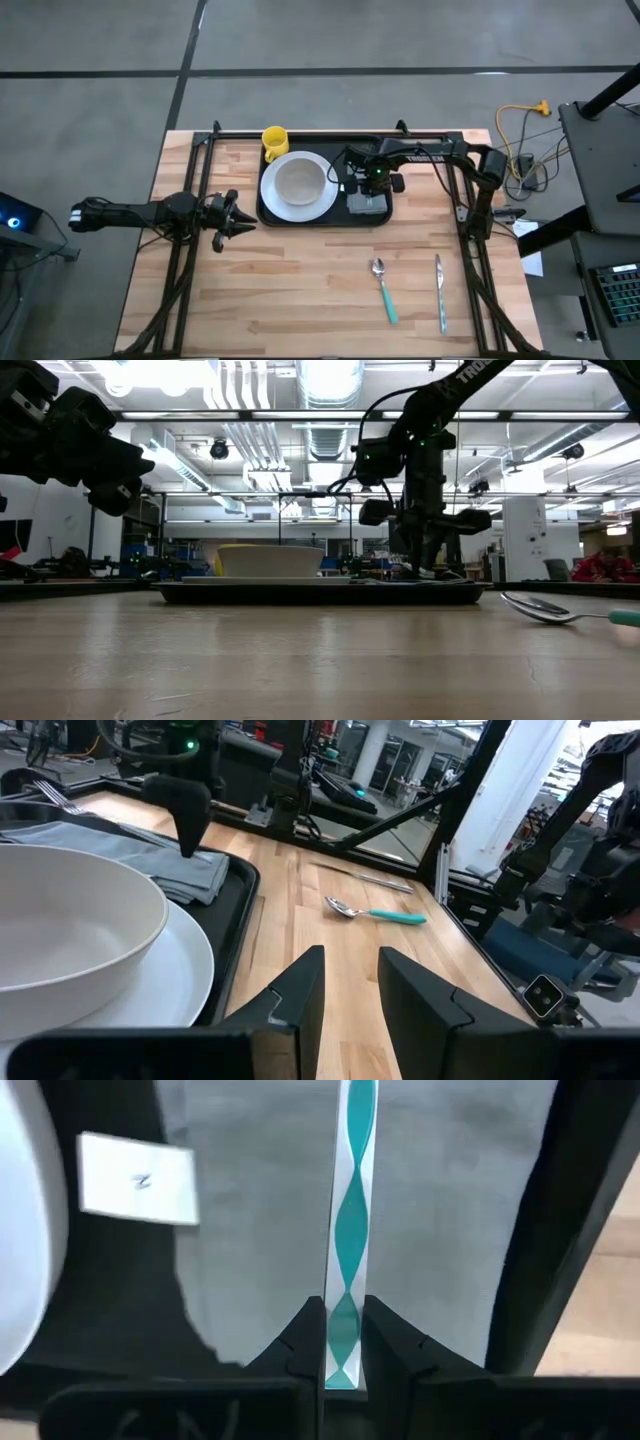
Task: Set up tray
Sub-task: Put the blue fork on top of the gray napkin on the black serving tray
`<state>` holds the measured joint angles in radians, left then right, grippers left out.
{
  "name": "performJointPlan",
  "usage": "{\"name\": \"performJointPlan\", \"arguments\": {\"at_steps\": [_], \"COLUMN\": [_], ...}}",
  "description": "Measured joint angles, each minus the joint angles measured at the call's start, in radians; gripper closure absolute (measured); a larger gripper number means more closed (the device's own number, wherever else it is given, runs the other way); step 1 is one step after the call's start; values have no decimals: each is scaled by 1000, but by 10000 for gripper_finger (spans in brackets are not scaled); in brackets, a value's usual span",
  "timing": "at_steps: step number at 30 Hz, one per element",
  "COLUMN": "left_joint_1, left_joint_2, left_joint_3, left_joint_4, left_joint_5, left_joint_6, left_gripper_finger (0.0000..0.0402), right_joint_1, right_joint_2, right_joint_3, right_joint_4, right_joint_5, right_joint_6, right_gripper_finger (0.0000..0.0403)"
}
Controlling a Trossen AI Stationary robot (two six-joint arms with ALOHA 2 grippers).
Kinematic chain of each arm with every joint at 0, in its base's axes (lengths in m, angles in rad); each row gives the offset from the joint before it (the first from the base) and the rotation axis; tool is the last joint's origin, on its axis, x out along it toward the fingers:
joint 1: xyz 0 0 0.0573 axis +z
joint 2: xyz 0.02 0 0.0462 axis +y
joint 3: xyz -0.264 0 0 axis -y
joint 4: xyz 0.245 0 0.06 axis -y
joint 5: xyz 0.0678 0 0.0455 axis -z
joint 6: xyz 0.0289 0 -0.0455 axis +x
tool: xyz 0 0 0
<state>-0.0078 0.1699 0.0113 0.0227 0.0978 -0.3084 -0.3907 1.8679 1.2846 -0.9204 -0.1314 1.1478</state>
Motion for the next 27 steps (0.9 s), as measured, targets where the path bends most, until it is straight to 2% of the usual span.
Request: {"name": "performJointPlan", "arguments": {"at_steps": [10, 27], "left_joint_1": [0, 1], "left_joint_2": [0, 0], "left_joint_3": [0, 0], "left_joint_4": [0, 0], "left_joint_5": [0, 0], "left_joint_6": [0, 0], "left_gripper_finger": [320, 320], "right_joint_1": [9, 15], "right_joint_2": [2, 1], "right_joint_3": [-84, -81], "right_joint_4": [53, 104], "right_joint_5": [-23, -19], "right_joint_6": [12, 12], "right_gripper_finger": [370, 370]}}
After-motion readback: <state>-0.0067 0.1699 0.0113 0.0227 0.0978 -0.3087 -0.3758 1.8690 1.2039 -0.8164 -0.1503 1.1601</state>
